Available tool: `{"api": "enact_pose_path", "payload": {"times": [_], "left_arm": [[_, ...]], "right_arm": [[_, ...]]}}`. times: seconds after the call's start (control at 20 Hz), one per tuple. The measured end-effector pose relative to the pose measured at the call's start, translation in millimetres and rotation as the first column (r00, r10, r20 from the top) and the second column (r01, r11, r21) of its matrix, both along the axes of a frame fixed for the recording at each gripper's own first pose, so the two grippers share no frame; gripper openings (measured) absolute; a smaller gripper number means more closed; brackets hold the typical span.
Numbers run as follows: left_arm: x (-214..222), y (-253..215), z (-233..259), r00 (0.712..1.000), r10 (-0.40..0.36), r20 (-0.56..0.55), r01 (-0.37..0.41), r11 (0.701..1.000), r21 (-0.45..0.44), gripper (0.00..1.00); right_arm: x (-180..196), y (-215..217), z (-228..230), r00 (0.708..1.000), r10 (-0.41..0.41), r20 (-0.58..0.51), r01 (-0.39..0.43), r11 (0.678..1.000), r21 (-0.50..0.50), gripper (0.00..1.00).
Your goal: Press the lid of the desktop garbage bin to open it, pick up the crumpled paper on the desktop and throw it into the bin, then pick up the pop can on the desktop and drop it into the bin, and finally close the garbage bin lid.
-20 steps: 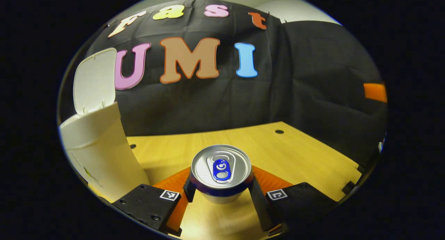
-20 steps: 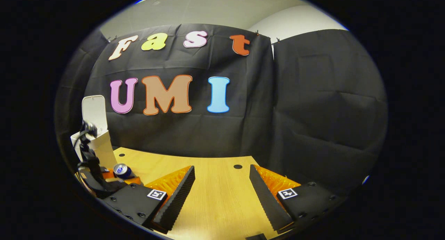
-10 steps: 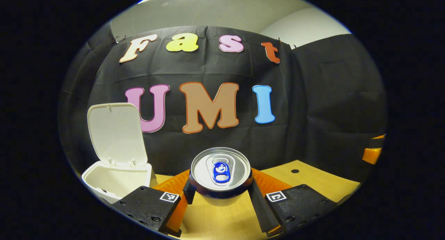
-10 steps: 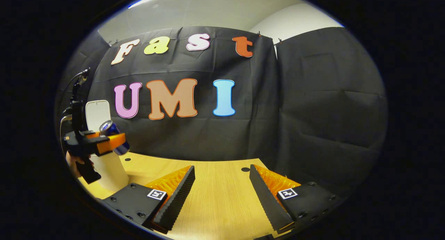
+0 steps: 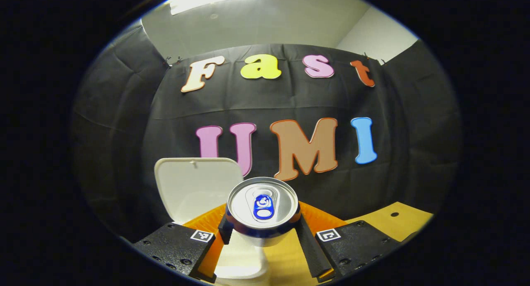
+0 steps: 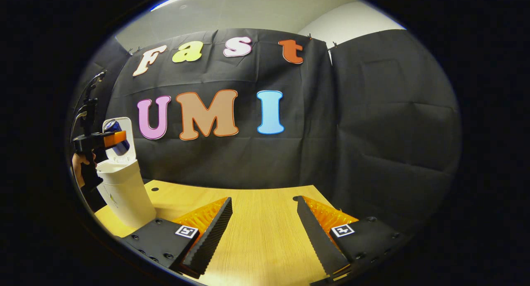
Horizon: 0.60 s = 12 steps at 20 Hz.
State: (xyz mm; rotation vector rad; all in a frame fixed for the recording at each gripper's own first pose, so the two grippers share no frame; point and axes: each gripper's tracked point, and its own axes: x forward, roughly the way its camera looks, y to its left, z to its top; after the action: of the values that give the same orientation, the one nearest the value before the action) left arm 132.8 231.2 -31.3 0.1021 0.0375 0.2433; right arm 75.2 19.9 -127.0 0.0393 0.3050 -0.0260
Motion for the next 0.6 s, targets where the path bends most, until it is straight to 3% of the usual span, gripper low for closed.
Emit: {"api": "enact_pose_path", "payload": {"times": [0.2,0.45,0.55,0.6], "left_arm": [[-11.1,39.7,-21.8,0.995,0.083,-0.050,-0.084,0.996,-0.016,0.75],[-18.6,60.7,-55.5,0.983,0.130,-0.133,-0.142,0.987,-0.081,0.75],[-22.7,65.1,-58.8,0.980,0.143,-0.139,-0.157,0.983,-0.098,0.78],[-24.2,65.7,-56.7,0.981,0.146,-0.130,-0.159,0.982,-0.098,0.84]], "right_arm": [[4.1,7.3,-2.9,1.000,0.013,-0.009,-0.013,1.000,-0.002,1.00],[7.9,17.5,-5.3,0.999,0.032,-0.021,-0.032,0.999,-0.013,1.00],[7.9,19.7,-7.3,0.999,0.034,-0.024,-0.034,0.999,-0.014,1.00],[8.8,20.5,-6.3,0.999,0.035,-0.024,-0.035,0.999,-0.015,1.00]]}}
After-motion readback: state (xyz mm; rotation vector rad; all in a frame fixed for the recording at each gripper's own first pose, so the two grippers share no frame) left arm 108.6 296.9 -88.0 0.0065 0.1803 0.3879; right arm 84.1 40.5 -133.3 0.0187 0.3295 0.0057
